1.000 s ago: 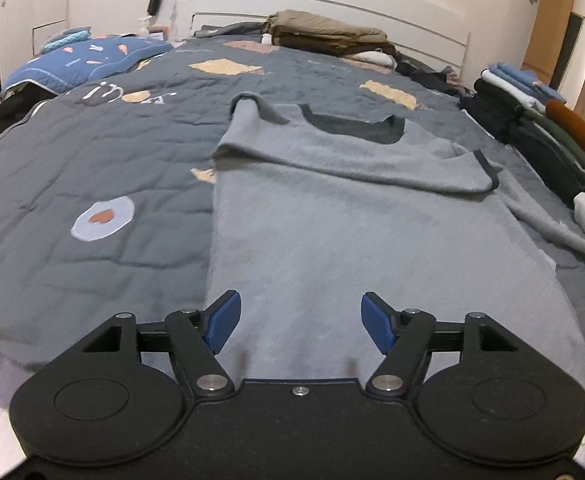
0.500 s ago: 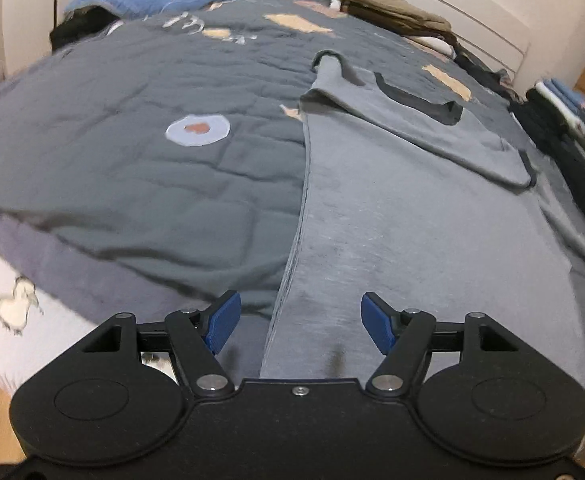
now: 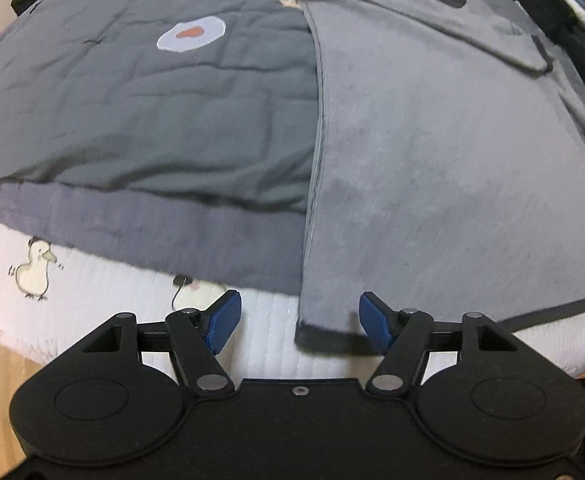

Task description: Fold clothes

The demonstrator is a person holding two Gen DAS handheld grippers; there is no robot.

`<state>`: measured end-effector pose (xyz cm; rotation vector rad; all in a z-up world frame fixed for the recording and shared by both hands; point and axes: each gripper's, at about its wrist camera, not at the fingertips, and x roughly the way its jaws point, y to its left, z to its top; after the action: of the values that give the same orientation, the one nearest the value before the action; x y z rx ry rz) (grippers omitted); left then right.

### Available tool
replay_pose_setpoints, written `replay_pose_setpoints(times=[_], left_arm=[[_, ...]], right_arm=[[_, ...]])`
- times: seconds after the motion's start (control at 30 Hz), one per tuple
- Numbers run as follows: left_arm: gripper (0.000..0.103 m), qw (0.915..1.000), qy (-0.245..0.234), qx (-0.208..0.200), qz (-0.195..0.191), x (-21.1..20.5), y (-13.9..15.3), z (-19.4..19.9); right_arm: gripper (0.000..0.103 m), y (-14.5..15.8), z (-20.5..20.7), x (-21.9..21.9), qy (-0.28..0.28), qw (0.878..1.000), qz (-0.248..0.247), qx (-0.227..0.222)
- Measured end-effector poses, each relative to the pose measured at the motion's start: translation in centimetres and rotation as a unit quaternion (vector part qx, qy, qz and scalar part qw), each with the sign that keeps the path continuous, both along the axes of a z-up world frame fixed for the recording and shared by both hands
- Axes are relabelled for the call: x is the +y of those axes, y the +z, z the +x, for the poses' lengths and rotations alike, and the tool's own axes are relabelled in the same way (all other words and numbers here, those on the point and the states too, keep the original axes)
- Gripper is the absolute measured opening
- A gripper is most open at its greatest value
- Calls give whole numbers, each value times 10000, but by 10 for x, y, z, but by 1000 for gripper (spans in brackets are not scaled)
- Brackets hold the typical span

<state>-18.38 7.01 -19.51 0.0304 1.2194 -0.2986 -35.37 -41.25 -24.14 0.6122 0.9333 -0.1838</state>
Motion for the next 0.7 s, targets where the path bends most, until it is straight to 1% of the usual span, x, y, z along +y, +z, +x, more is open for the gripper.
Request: replay_pose_setpoints(times=[0.17, 0.3, 0.37, 0.4, 0.43, 0.47, 0.5, 0.53, 0.6, 0.7], left_arm=[[62, 9995, 223, 95, -209, 3, -8, -2], [55, 9987, 324, 150, -356, 0, -17, -1], [47, 9987, 291, 173, -388, -4, -21, -1], [37, 9986, 270, 186, -414, -5, -23, -1], [30, 9984, 270, 179, -460, -6, -24, -1], [25, 9981, 280, 161, -516, -5, -25, -1], [14, 9978, 291, 143, -572, -5, -25, -2], [11, 9973, 327, 120, -651, -4, -24, -2], [10, 9951, 430, 1, -885, 1, -18, -5], [9, 9869, 672, -158, -1456, 16, -6, -8]], right_arm=[[31, -2, 4, 2, -33, 10000, 13, 84], [32, -4, 7, 5, 9, 9999, -48, 133], [31, -5, 8, 7, 46, 9998, -79, 149], [31, -5, 8, 8, 61, 9999, -62, 134], [26, -6, 9, 9, 72, 9999, -40, 115], [16, -6, 8, 9, 119, 9999, -1, 68], [9, -4, 8, 10, 152, 9998, 100, -15], [5, -2, 7, 10, 180, 9996, 214, -104], [5, 3, 2, 6, 93, 9976, 558, -390], [5, 10, -6, -8, -207, 9879, 1258, -886]])
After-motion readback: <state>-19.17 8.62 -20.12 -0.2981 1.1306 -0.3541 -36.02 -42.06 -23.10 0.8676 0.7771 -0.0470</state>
